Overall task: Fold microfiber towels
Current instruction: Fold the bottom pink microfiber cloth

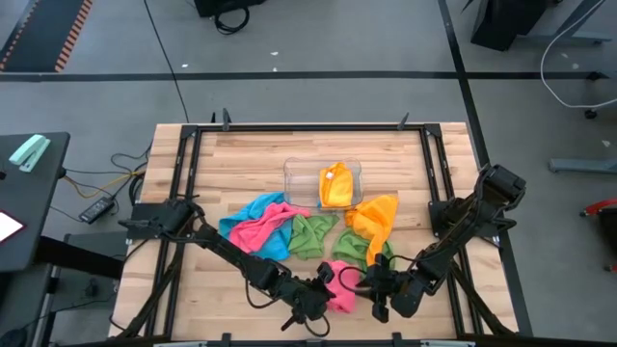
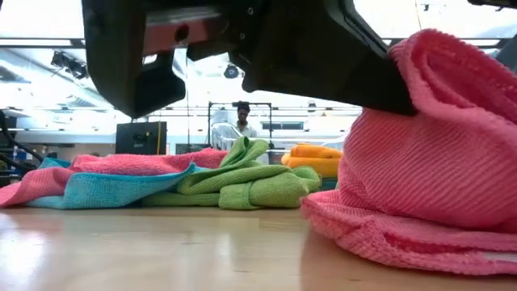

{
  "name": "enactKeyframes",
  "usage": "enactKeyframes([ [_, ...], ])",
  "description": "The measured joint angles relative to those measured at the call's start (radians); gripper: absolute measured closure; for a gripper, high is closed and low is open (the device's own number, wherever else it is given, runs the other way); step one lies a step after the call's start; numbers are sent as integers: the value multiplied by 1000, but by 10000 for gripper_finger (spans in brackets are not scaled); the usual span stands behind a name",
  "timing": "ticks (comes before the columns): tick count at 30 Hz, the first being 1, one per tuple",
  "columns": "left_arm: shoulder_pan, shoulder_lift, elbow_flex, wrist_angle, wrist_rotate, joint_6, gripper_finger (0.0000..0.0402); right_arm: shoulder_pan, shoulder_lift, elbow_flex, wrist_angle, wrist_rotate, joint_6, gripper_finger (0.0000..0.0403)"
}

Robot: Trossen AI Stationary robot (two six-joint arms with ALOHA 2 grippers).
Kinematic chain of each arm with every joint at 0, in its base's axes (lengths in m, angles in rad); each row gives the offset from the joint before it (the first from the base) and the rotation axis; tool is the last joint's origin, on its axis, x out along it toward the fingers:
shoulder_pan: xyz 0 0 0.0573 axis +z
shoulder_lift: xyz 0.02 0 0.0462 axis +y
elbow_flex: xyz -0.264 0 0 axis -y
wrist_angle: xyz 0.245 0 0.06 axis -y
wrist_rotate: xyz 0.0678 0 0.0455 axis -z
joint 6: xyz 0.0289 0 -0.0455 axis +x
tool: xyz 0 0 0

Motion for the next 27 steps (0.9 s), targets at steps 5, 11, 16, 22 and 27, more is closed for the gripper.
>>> enactKeyframes([
  [5, 11, 27, 0, 10, -78, -45, 388, 6, 0, 42, -45, -10, -21, 290],
  [11, -23, 74, 1, 75, -147, 7, 392, 13, 0, 44, -78, -12, 9, 290],
  [16, -62, 86, 0, 67, -150, 63, 370, 13, 0, 43, -88, -13, 22, 290],
  [22, -71, 86, 0, 41, -150, 63, 329, 13, 0, 43, -86, -12, 20, 290],
  [27, -71, 81, 0, 31, -148, 58, 284, 13, 0, 43, -68, 11, 22, 290],
])
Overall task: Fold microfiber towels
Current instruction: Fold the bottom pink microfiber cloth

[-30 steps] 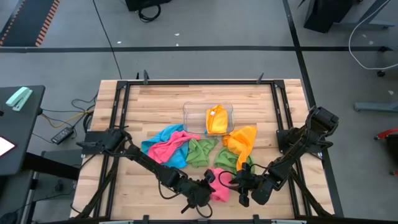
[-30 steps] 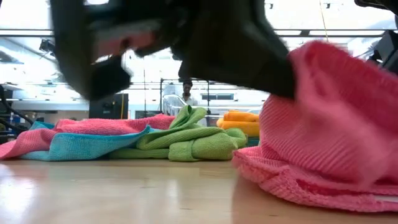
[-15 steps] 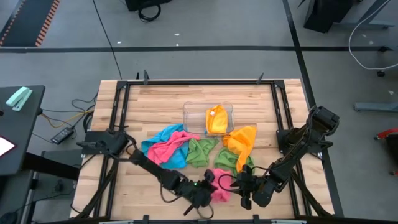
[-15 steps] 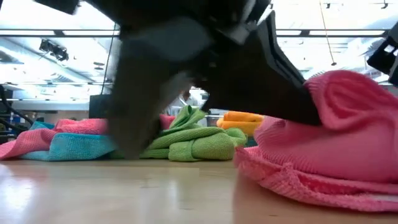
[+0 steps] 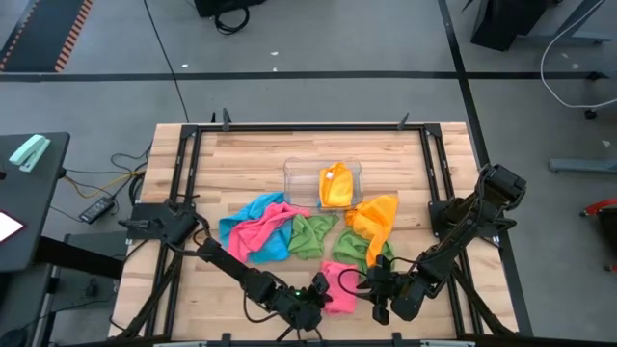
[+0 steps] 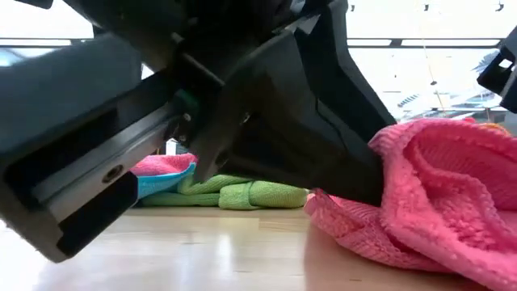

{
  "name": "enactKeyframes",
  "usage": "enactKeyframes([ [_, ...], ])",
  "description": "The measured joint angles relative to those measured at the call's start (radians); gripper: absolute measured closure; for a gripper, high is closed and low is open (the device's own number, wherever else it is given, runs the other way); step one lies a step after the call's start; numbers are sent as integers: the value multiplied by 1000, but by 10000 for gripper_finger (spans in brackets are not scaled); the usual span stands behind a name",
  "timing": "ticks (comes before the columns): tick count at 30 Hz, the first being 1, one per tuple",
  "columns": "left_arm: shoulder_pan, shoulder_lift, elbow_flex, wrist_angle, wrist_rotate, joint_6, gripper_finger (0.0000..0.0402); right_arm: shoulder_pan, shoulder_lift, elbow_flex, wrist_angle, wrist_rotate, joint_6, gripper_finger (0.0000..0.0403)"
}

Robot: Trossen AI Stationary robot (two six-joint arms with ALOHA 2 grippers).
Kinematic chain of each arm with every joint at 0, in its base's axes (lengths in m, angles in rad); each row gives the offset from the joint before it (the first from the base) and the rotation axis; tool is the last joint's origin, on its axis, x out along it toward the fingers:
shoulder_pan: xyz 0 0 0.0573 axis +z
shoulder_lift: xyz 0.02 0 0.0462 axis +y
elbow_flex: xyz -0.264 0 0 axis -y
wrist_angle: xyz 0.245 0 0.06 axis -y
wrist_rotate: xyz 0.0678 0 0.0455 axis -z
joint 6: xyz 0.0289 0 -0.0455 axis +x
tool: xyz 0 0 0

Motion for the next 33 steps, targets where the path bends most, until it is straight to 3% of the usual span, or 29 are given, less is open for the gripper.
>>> enactKeyframes([
  [6, -4, -70, 1, -59, 107, -47, 221, 7, 18, 0, 81, 104, -95, 290],
  [12, -15, -137, 1, -100, 120, -55, 202, -18, 102, 0, 162, 134, -193, 290],
  [21, 67, -87, 0, 22, 74, -135, 254, -60, 112, 0, 132, 159, -279, 290],
  [27, 79, -34, -1, 16, 121, -179, 295, -51, 26, 0, -54, 158, -252, 290],
  [33, 74, 9, -1, -6, 139, -212, 320, -70, 32, 0, 46, 156, -341, 290],
])
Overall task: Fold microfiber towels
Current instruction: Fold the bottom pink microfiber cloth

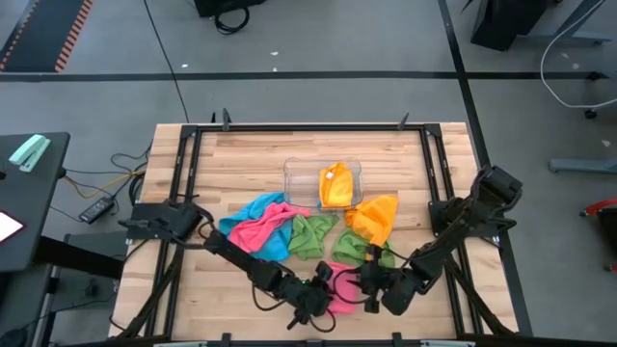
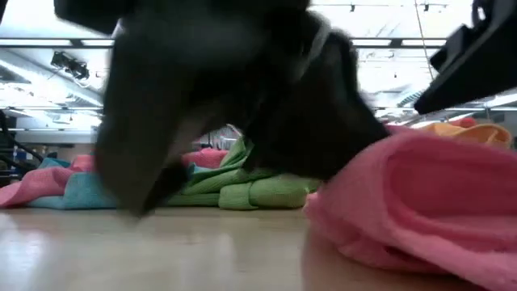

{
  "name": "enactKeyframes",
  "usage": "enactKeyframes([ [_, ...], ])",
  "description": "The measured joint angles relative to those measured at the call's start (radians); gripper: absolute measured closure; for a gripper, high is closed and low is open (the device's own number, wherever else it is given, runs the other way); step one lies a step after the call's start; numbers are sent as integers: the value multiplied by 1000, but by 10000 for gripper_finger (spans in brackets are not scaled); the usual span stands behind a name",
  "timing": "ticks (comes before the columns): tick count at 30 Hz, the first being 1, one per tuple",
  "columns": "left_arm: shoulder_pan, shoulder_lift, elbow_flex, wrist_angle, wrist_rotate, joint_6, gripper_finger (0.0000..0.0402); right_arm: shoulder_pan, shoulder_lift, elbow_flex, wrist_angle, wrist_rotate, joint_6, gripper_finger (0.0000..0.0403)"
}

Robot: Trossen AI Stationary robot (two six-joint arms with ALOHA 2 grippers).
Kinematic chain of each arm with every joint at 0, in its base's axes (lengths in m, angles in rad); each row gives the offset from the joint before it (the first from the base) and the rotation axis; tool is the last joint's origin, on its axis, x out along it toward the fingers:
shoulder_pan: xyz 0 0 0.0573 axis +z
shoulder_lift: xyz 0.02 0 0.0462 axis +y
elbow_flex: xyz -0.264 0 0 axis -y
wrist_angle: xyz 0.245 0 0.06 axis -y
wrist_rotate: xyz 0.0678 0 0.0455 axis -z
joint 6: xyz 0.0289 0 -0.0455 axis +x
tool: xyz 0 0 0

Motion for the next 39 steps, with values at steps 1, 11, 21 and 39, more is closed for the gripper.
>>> enactKeyframes([
  [1, -4, 0, 0, -6, 15, -6, 322, -9, 0, 0, 25, 0, -14, 290],
  [11, -21, -4, 1, -19, 8, -19, 326, -56, 11, 0, 203, -26, -142, 290],
  [21, -21, -4, 1, -19, -10, 10, 348, -61, 180, 0, 345, -40, -150, 290],
  [39, -31, -6, 1, -28, -10, 55, 358, -164, 161, 0, 42, -15, -171, 290],
])
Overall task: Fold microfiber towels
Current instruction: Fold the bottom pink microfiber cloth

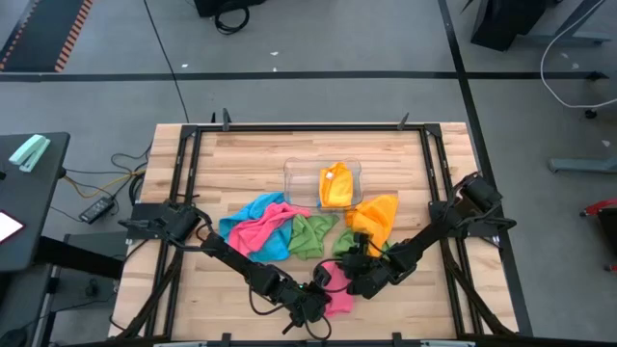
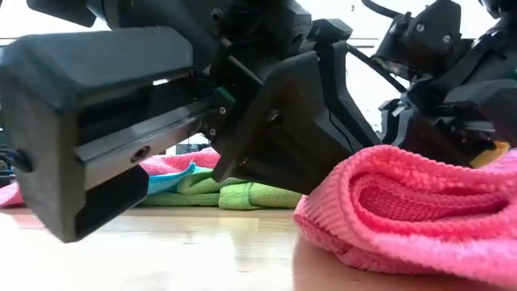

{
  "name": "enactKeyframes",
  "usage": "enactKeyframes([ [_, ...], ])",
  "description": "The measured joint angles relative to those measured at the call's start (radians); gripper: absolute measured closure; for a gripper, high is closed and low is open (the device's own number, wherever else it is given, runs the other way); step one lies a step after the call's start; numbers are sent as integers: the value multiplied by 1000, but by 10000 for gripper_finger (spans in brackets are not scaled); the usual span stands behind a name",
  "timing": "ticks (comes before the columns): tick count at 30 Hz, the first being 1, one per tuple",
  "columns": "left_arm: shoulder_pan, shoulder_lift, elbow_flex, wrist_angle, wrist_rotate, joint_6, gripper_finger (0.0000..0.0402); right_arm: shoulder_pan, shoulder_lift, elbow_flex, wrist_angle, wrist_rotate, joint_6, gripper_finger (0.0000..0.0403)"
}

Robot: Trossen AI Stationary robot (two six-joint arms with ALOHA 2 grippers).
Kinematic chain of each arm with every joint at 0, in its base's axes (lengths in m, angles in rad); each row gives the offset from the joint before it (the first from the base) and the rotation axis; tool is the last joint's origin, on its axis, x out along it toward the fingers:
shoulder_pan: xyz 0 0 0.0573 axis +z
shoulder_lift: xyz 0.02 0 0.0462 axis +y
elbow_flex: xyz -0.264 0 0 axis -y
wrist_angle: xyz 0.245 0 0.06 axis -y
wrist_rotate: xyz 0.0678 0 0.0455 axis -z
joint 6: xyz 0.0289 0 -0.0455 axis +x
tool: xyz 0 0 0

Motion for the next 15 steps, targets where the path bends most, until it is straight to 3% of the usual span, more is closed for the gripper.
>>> enactKeyframes([
  [8, -1, -25, 0, 18, 1, 5, 349, 63, -148, 0, -3, 6, -68, 290],
  [15, 0, -85, 0, -16, -7, 32, 343, 178, -138, 0, -22, -119, -162, 290],
])
